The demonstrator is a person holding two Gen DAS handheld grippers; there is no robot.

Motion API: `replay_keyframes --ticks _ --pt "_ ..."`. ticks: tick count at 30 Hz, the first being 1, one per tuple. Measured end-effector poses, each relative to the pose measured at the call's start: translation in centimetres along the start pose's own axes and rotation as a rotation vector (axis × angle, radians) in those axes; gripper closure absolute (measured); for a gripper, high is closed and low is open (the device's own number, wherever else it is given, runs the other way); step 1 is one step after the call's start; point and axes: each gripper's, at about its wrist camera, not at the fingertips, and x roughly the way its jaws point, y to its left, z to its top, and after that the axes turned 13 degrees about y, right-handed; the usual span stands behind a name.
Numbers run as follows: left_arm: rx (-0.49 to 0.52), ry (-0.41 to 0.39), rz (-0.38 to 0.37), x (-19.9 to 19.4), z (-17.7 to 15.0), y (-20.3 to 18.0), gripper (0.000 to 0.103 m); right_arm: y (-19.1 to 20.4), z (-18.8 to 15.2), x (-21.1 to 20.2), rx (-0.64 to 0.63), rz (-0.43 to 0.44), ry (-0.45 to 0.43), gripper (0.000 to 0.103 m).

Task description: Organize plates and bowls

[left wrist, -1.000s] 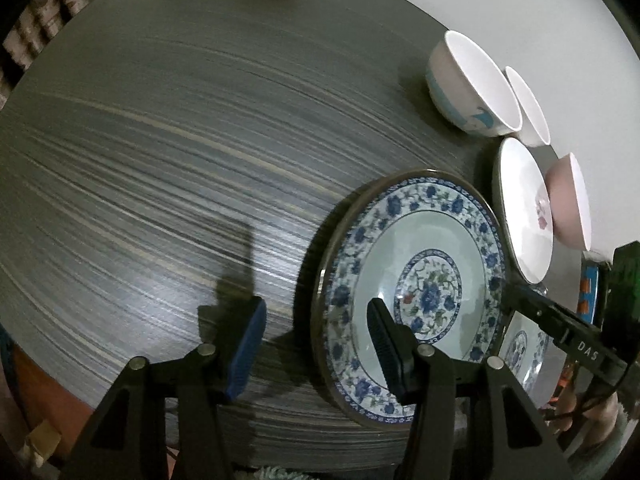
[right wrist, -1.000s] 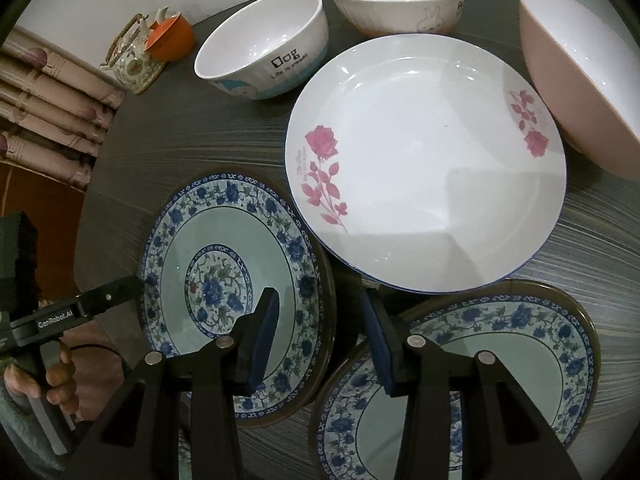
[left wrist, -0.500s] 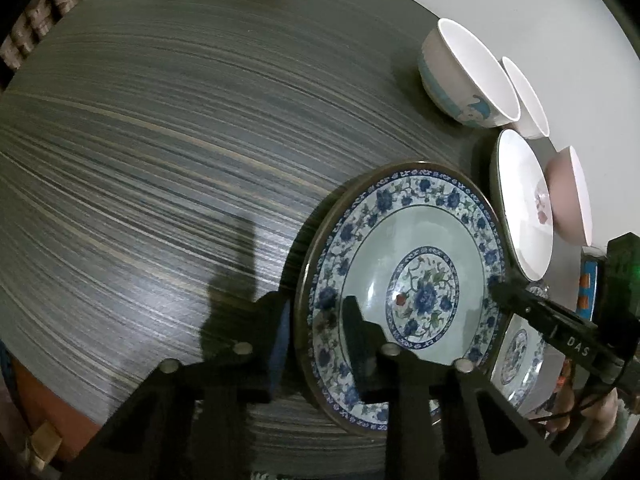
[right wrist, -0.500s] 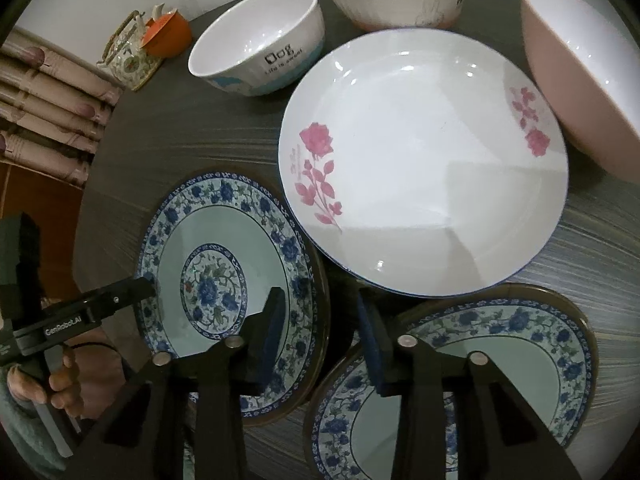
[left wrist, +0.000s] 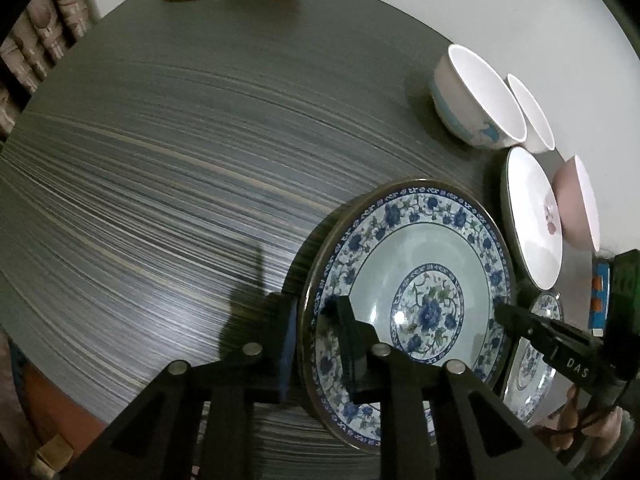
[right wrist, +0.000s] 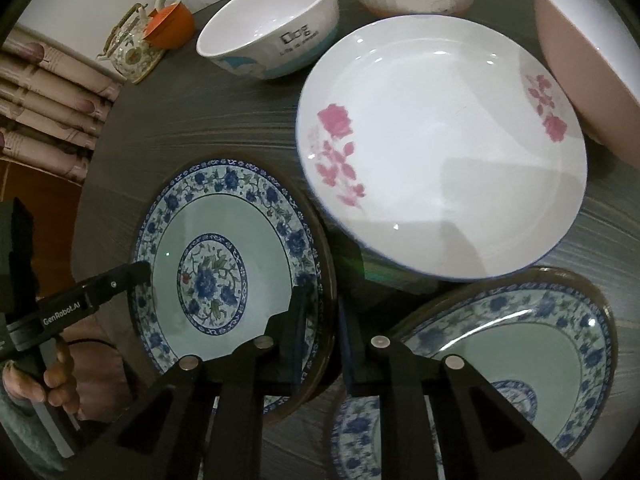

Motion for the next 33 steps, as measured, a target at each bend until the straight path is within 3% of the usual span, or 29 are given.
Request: replay_keyframes --ticks 18,33 --pt "-0.06 -0.042 0.022 0.4 1.3 2.3 0.083 4.6 -0.5 1.9 -0.001 0.011 -0.029 0.088" --pt "-0.076 -0.042 0.014 0.3 1.1 3.4 0.081 4.9 -0.3 2.1 -0.013 0.017 -0.024 0.085"
